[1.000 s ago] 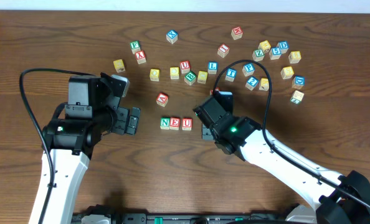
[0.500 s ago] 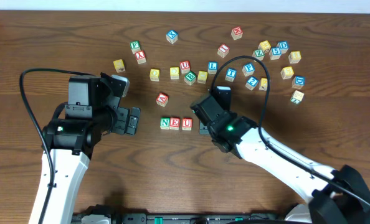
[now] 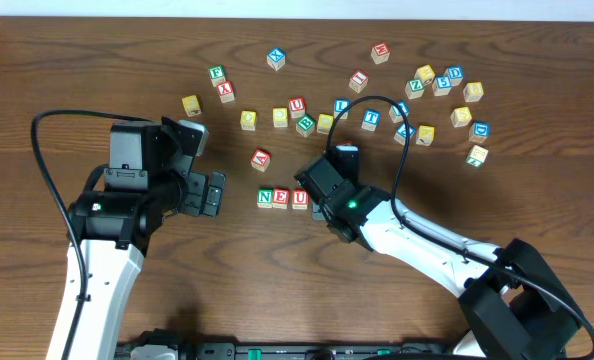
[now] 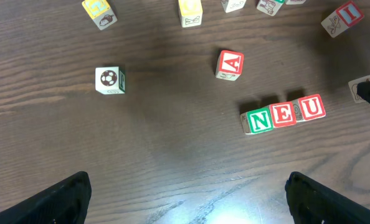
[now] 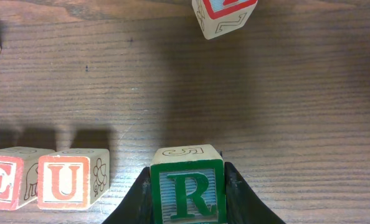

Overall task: Spell out NEURIPS
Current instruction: 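Lower the green R block beside the U block, adjusting alignment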

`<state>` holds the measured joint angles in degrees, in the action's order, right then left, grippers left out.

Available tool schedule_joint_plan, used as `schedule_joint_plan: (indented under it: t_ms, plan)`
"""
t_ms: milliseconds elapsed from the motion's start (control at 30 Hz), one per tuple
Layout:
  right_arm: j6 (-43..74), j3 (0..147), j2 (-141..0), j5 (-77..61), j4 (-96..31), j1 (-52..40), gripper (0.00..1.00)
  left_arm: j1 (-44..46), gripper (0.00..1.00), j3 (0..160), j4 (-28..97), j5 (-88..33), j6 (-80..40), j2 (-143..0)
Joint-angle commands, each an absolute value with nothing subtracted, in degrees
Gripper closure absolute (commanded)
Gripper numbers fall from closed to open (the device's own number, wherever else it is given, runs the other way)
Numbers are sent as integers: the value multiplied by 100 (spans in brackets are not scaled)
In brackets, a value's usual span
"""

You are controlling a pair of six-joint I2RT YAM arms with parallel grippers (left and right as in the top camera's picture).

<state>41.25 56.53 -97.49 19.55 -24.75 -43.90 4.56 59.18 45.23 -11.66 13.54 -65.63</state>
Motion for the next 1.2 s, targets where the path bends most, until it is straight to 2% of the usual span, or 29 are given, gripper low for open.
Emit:
schedule_joint_plan:
  t_ms: [0,1167]
  plan:
    - [4211,5634,-9769,2086,-2469,-4477,99,429,2,6075,4541,-1111,1389,-6558]
    - [4414,5496,-10088,2040,-1990,-4842,99,429,2,6077,4541,-1111,1389,-6558]
